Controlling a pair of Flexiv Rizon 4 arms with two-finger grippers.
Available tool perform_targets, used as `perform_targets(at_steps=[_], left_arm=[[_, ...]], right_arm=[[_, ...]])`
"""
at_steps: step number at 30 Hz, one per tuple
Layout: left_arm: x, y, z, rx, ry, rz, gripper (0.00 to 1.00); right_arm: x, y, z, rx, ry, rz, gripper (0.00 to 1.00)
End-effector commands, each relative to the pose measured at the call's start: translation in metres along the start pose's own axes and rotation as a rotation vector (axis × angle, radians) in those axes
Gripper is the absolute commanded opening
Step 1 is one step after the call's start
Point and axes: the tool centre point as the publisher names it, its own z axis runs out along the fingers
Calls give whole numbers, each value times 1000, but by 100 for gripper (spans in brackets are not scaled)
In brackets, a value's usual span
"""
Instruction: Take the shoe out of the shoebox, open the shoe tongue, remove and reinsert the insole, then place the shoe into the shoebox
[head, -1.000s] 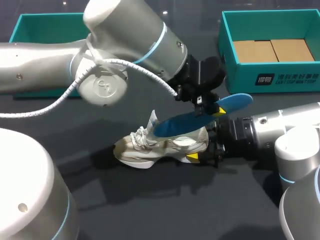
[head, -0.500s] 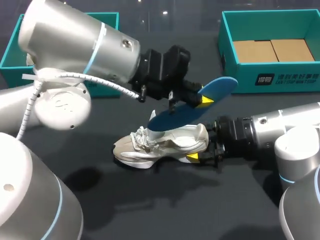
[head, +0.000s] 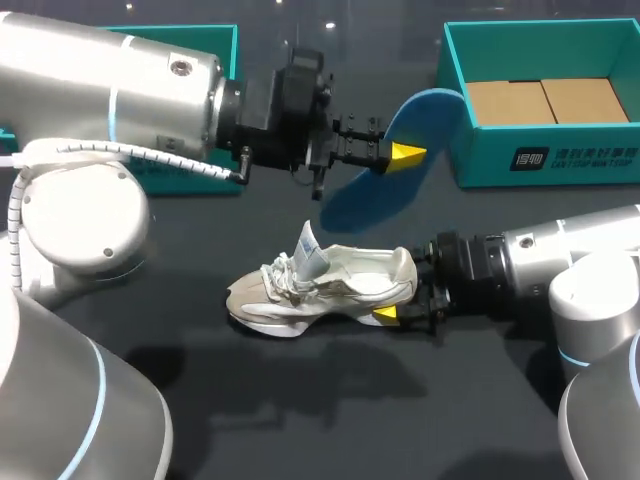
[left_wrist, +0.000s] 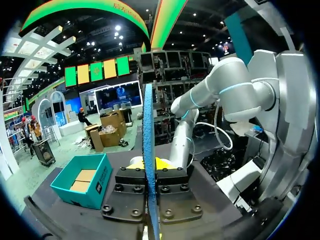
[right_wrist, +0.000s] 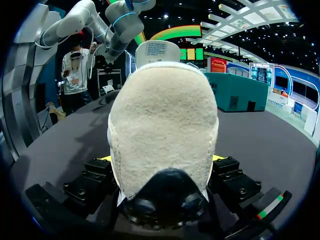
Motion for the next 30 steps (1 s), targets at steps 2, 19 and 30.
perform_targets(at_steps=[2, 19, 30], left_arm=[[8, 5, -18, 67, -2, 3, 0], [37, -13, -42, 136, 48, -198, 0], [55, -23, -62, 367, -34, -436, 0]], right_arm=[[2, 1, 0, 4, -1, 0, 0], [2, 1, 0, 4, -1, 0, 0], [2, 1, 0, 4, -1, 0, 0]])
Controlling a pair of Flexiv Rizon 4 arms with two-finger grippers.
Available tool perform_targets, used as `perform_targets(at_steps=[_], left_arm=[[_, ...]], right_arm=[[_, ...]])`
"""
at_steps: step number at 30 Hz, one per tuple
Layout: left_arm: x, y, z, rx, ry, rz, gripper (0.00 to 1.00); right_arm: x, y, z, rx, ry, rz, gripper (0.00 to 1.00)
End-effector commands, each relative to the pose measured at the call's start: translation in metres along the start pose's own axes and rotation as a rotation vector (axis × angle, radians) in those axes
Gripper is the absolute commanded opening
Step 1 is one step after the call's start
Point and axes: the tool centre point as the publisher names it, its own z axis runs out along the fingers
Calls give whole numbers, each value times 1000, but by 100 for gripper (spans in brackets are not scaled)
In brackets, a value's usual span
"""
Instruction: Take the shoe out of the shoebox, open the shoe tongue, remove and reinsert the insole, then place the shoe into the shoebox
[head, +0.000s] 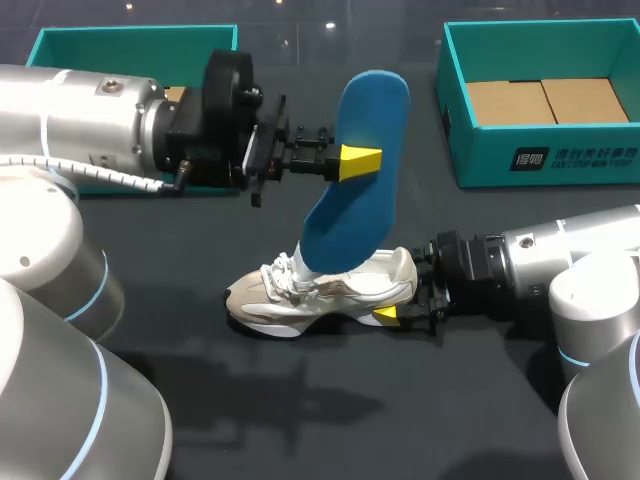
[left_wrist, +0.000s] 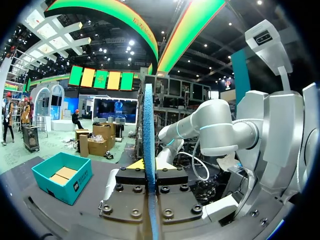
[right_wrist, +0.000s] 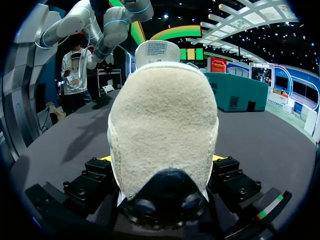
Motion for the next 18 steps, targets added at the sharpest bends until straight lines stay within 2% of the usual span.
perform_targets(at_steps=[1, 2, 18], left_arm=[[17, 4, -18, 179, -106, -211, 0], [16, -1, -22, 172, -145, -248, 0], [16, -4, -24, 177, -134, -249, 0]], right_arm=[[2, 1, 0, 4, -1, 0, 0], [2, 1, 0, 4, -1, 0, 0], [2, 1, 0, 4, -1, 0, 0]])
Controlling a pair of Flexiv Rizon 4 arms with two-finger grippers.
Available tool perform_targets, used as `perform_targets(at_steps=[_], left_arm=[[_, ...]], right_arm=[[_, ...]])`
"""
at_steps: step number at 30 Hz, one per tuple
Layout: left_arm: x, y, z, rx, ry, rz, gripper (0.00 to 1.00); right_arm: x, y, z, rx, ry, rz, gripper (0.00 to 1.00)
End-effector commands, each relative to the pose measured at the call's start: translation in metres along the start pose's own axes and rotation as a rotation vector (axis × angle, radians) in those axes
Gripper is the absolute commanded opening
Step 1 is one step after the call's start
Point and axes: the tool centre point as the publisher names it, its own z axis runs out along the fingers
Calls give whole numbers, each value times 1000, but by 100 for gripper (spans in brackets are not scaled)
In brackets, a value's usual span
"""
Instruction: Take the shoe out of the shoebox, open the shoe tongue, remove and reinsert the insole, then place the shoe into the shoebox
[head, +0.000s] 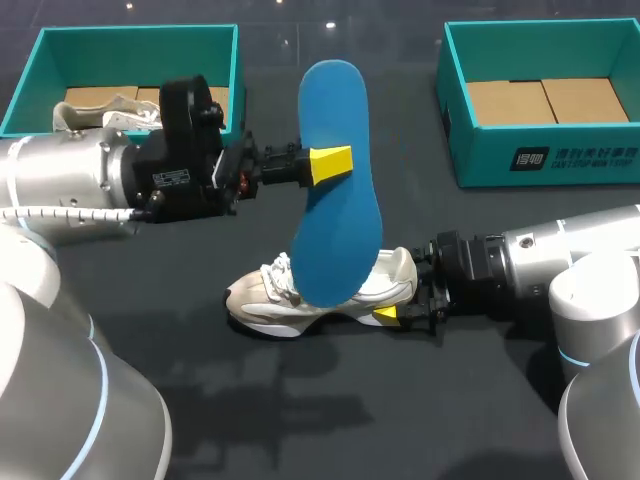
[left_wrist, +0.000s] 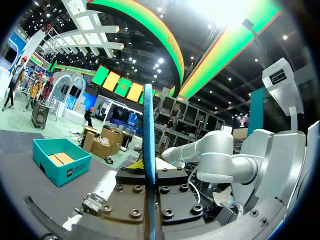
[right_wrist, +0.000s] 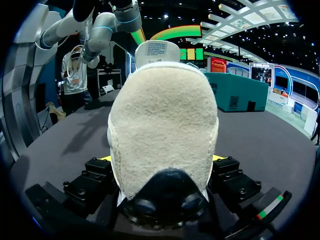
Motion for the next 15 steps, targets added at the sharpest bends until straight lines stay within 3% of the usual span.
perform_targets(at_steps=[1, 5, 15], left_arm=[[8, -3, -1, 13, -16, -1, 0], [8, -8, -1, -20, 12, -12, 0], [7, -15, -5, -6, 21, -36, 0]], right_arm=[[2, 1, 0, 4, -1, 0, 0], [2, 1, 0, 4, -1, 0, 0], [2, 1, 0, 4, -1, 0, 0]])
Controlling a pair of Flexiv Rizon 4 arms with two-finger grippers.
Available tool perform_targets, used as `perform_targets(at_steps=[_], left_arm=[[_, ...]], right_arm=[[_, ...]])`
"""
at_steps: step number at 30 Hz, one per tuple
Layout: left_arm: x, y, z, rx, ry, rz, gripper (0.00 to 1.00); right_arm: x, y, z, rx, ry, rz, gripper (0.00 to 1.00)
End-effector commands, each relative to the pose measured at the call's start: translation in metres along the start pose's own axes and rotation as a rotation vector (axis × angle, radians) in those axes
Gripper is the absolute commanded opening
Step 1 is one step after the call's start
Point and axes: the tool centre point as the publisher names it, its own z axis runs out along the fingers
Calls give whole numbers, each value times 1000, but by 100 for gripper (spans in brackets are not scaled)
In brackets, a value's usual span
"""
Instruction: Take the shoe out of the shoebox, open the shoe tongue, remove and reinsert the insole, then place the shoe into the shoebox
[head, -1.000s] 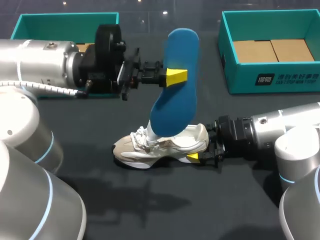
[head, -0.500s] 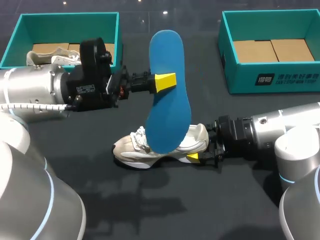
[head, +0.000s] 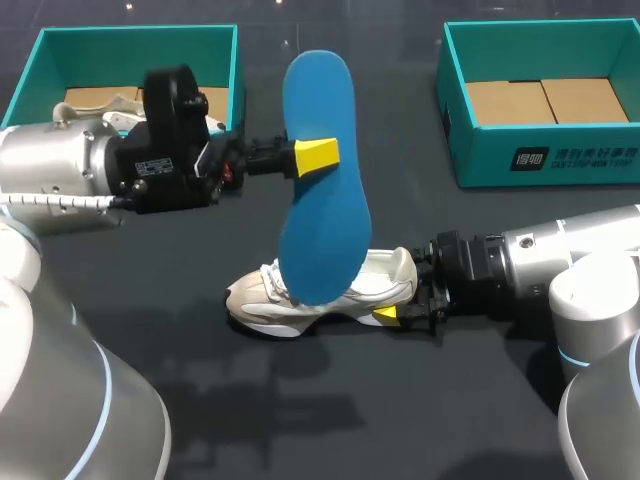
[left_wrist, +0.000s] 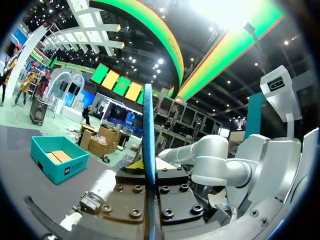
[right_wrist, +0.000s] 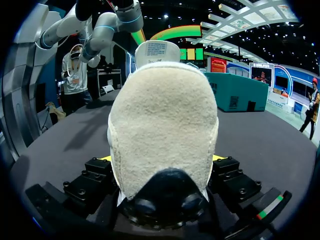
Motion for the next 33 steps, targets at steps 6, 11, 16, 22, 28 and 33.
perform_targets(at_steps=[6, 11, 16, 22, 28, 33], left_arm=[[3, -6, 3, 8, -10, -12, 0], [3, -6, 3, 8, -10, -12, 0], [3, -6, 3, 8, -10, -12, 0], [3, -6, 3, 8, -10, -12, 0], [3, -6, 3, 8, -10, -12, 0], [3, -6, 3, 8, -10, -12, 0]], right_arm=[[2, 1, 0, 4, -1, 0, 0], [2, 1, 0, 4, -1, 0, 0], [2, 1, 0, 4, -1, 0, 1], [3, 3, -3, 54, -18, 24, 100], [9, 4, -13, 92, -52, 39, 100], [11, 7, -25, 199, -47, 65, 100]])
